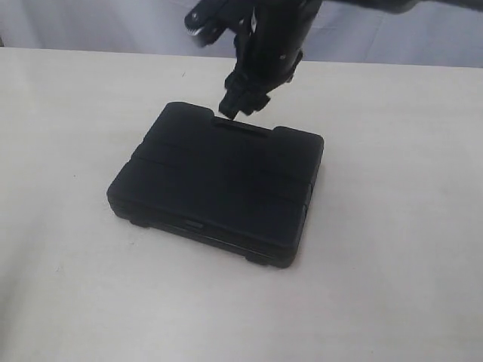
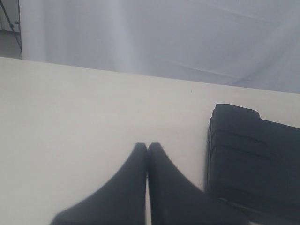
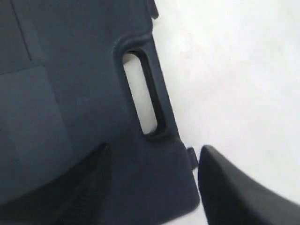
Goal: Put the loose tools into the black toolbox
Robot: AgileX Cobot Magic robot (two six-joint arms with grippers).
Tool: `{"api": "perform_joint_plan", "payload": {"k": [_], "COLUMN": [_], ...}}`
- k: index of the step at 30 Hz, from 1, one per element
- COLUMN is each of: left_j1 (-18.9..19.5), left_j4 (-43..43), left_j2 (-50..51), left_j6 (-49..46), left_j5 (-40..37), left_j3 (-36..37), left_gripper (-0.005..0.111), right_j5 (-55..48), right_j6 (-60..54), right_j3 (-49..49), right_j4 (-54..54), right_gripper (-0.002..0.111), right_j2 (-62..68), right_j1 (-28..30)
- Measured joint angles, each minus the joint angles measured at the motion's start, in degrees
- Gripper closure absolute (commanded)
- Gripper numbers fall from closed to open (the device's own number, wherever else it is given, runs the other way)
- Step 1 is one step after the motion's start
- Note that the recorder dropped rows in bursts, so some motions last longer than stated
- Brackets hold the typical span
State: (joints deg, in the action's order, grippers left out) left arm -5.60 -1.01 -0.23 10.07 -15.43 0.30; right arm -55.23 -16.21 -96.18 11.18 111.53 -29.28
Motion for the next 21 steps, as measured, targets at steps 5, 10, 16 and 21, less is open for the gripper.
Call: {"api": "perform_joint_plan", "payload": {"k": [5,10,16,21], "left_j1": [0.0,0.0,0.0,0.0], "left_j4": [0.0,0.0,0.0,0.0], "left_j2": [0.0,0.0,0.0,0.0], "left_j6": [0.0,0.0,0.0,0.0], "left_j5": [0.0,0.0,0.0,0.0], "left_j3": [0.0,0.0,0.0,0.0], "left_gripper": [0.107,0.107,0.107,0.107], "right_j5": [-10.14,-13.56,-0.27,14.88], "right_j6": [5.31,14.74,18.8,19.43], "right_j3": [0.15,7.71,24.32,36.02], "right_j4": [-0.16,-1.21,-11.18,-22.68], "right_gripper": [0.086,0.106,0.109,0.109], "right_j2": [-13.0,-27.62,-43.03,-48.5], "right_j1": [0.0,0.0,0.0,0.0]}}
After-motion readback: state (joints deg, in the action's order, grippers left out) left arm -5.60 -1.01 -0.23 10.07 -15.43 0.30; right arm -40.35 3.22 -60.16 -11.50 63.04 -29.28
